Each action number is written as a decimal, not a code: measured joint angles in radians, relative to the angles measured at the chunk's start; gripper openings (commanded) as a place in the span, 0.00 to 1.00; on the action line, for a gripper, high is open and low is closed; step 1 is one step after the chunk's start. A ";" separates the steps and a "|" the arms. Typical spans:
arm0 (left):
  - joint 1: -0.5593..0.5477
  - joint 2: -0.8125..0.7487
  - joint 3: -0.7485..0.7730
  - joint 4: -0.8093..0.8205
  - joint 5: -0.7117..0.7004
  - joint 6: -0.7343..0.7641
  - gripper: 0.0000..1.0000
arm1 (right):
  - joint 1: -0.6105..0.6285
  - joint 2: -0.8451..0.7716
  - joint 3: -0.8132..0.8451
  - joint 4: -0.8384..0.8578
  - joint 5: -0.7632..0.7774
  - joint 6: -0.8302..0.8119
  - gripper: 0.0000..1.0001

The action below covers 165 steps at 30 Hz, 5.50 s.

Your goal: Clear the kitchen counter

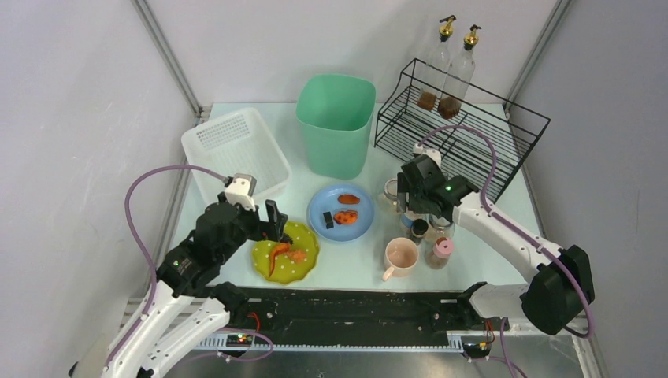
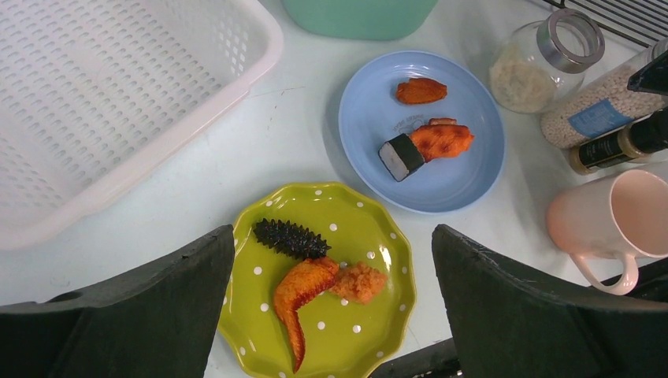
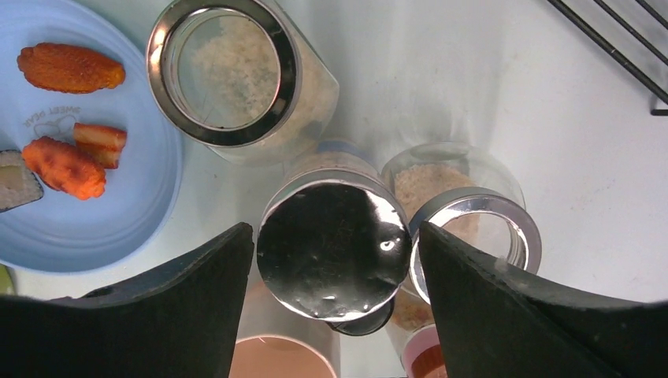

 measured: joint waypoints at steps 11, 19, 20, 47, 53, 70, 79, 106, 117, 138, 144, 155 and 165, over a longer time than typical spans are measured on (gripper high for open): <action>0.000 0.006 0.000 0.000 0.000 0.000 0.98 | 0.008 -0.003 -0.005 0.008 0.002 0.010 0.09; 0.000 0.008 0.000 0.000 0.004 0.000 0.98 | 0.017 -0.075 0.013 -0.032 0.031 -0.007 0.00; 0.000 0.008 0.000 0.000 0.004 0.000 0.98 | 0.017 -0.089 0.029 -0.046 0.037 -0.011 0.00; 0.000 0.019 0.000 0.000 0.008 0.000 0.98 | -0.417 0.164 0.868 -0.083 0.152 -0.143 0.00; 0.000 0.020 0.000 0.000 0.010 0.000 0.98 | -0.504 0.336 1.068 -0.091 0.134 -0.114 0.00; 0.000 0.020 0.000 0.000 0.024 0.000 0.98 | -0.653 0.590 1.247 -0.196 0.046 0.005 0.00; 0.000 0.019 0.000 0.000 0.027 0.000 0.99 | -0.652 0.648 1.255 -0.219 -0.010 0.025 0.00; 0.000 0.019 0.000 0.000 0.027 0.000 0.98 | -0.633 0.793 1.353 -0.273 -0.021 -0.002 0.72; 0.000 0.019 0.000 0.000 0.027 0.000 0.98 | -0.601 0.708 1.353 -0.280 -0.021 -0.002 0.79; 0.000 0.020 0.000 0.000 0.027 0.000 0.98 | -0.225 -0.033 0.589 0.012 0.002 -0.087 0.79; 0.000 0.021 0.000 0.000 0.027 0.000 0.98 | -0.124 -0.025 0.390 0.011 -0.033 -0.114 0.79; 0.000 0.022 0.000 0.000 0.027 0.000 0.98 | -0.015 0.158 0.322 0.002 -0.084 -0.145 0.99; -0.003 0.024 0.000 0.000 0.027 0.000 0.98 | -0.032 0.303 0.316 0.039 -0.094 -0.132 1.00</action>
